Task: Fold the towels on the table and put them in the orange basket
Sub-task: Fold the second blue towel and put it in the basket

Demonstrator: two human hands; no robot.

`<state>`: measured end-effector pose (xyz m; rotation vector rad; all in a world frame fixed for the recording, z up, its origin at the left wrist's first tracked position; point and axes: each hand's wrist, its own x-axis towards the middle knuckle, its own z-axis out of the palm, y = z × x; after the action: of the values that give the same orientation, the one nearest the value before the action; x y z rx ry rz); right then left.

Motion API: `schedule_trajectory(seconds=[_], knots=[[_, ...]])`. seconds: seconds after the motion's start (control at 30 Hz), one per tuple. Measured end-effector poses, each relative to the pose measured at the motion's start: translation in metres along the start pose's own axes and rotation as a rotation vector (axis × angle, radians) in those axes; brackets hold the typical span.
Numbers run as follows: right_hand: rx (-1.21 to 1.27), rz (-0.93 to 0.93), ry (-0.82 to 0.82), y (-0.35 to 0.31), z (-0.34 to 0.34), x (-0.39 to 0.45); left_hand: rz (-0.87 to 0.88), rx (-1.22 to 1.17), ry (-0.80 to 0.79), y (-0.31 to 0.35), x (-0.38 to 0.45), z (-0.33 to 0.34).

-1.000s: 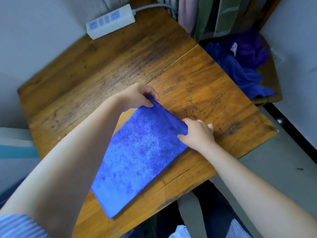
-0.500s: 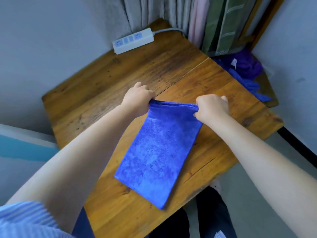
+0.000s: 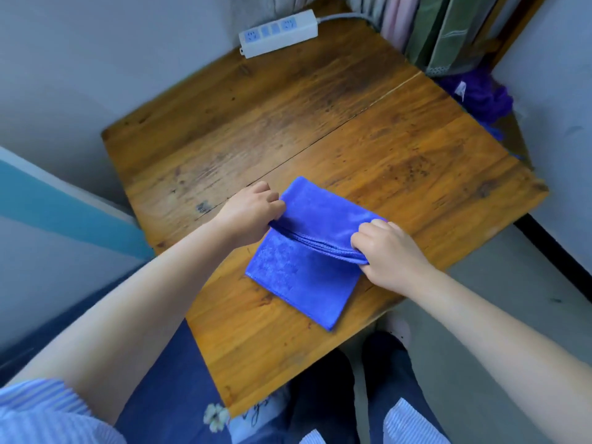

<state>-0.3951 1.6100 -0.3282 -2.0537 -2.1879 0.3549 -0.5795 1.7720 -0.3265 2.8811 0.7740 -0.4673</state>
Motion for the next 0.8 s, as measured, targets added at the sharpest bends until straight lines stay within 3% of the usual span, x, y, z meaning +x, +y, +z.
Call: schedule_trajectory(seconds=[0.27, 0.5, 0.6, 0.7, 0.77, 0.8], knots=[[-0.004, -0.028, -0.039, -0.045, 0.043, -0.024, -0.023, 0.052, -0.061, 0.009, -0.037, 0.05], [0.054, -0.092, 0.003, -0.062, 0.065, -0.035, 0.057, -0.018, 0.087, 0.007, -0.061, 0.055], [0.044, -0.141, 0.004, -0.065, 0.075, -0.04, -0.02, -0.012, 0.083, 0.007, -0.065, 0.068], [0.06, -0.204, -0.056, -0.063, 0.084, -0.048, -0.188, 0.014, -0.124, 0.008, -0.065, 0.086], [0.097, -0.23, -0.089, -0.056, 0.083, -0.055, -0.261, -0.065, -0.099, 0.013, -0.07, 0.088], [0.123, -0.245, -0.098, -0.052, 0.083, -0.059, -0.274, -0.105, -0.005, 0.018, -0.074, 0.087]])
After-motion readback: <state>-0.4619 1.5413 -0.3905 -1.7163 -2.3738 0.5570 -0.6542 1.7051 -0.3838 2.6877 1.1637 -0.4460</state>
